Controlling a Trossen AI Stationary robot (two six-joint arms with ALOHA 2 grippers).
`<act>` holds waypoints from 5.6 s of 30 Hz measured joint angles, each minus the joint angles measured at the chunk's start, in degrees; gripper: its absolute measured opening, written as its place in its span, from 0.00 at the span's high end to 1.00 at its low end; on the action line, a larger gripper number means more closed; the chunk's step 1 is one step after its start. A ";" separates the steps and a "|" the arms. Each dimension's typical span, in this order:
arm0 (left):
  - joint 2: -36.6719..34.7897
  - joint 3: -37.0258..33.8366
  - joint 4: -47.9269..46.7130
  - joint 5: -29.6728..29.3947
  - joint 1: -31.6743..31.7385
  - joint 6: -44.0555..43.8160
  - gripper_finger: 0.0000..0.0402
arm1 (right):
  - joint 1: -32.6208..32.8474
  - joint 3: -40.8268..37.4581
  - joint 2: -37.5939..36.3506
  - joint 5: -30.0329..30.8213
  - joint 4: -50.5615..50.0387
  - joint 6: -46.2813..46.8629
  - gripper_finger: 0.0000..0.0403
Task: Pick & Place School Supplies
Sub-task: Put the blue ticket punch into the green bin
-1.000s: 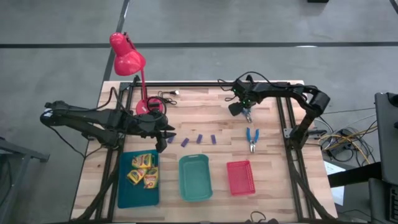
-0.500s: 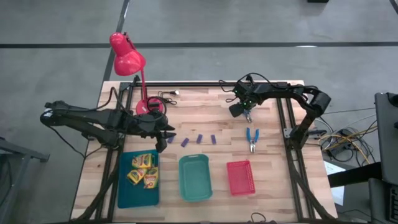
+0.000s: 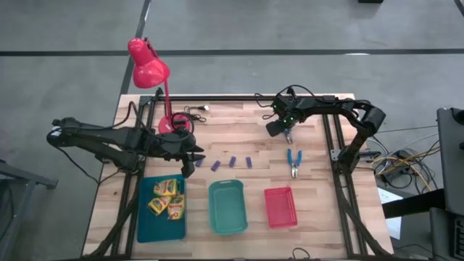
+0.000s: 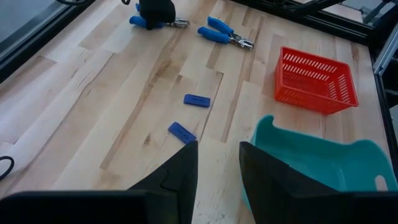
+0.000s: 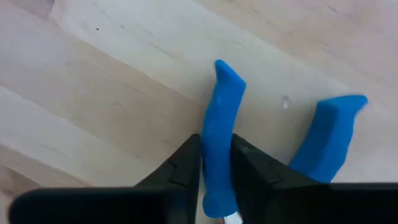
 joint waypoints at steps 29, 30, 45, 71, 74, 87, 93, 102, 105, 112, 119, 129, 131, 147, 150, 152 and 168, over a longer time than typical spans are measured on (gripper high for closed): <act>0.00 0.00 0.00 -0.05 0.00 0.01 0.70 | 0.04 -0.21 -0.37 0.56 1.07 2.07 0.87; 0.00 0.00 0.00 -0.06 -0.02 0.01 0.70 | 0.04 -0.25 -0.64 0.55 1.20 2.05 0.87; 0.00 0.00 0.00 -0.23 -0.02 0.01 0.70 | 0.91 0.12 -15.83 1.00 2.26 0.50 0.87; 0.00 0.00 0.00 0.02 0.00 0.00 0.70 | 23.13 0.33 -37.38 -2.93 17.76 -1.59 0.87; 0.00 0.00 0.01 0.00 -0.02 0.01 0.70 | 25.55 0.39 -36.81 -6.47 18.84 -4.03 0.87; 0.00 0.00 0.00 -0.02 -0.02 0.00 0.70 | 38.73 0.39 -32.77 -4.84 24.09 -0.02 0.87; 0.00 0.00 0.00 -0.04 -0.01 0.00 0.70 | 45.98 3.16 -28.05 7.92 23.95 6.32 0.87; 0.00 0.00 0.11 -0.09 -0.02 0.00 0.70 | 54.27 13.15 -17.43 14.83 17.57 17.82 0.87; 0.00 0.00 0.13 -0.24 -0.02 0.01 0.70 | 55.58 18.97 -12.23 15.00 14.66 20.97 0.87; 0.00 0.00 0.15 -0.22 -0.02 -0.01 0.70 | 56.59 35.70 0.97 15.20 -3.80 32.62 0.87; 0.00 0.00 0.15 -0.20 -0.02 -0.02 0.70 | 56.71 45.48 9.25 15.94 -13.31 49.81 0.87; -0.02 0.00 0.13 0.00 0.00 -0.01 0.70 | 57.85 50.78 15.67 16.33 -12.21 56.63 0.87; -0.02 0.00 0.14 0.00 -0.02 0.00 0.70 | 58.25 51.38 16.54 16.31 -12.53 57.48 0.87; -0.02 0.00 0.15 -0.02 -0.01 0.01 0.70 | 60.67 47.34 17.75 17.52 -13.36 64.89 0.87; -0.02 0.00 0.17 -0.04 -0.02 0.01 0.70 | 60.65 45.58 17.75 17.34 -11.09 64.82 0.87; -0.02 0.00 0.16 -0.04 -0.01 0.01 0.70 | 60.65 44.22 17.75 17.11 -10.23 64.78 0.87; -0.02 0.00 0.17 -0.07 -0.02 0.00 0.70 | 59.31 36.91 17.74 14.06 0.65 60.24 0.87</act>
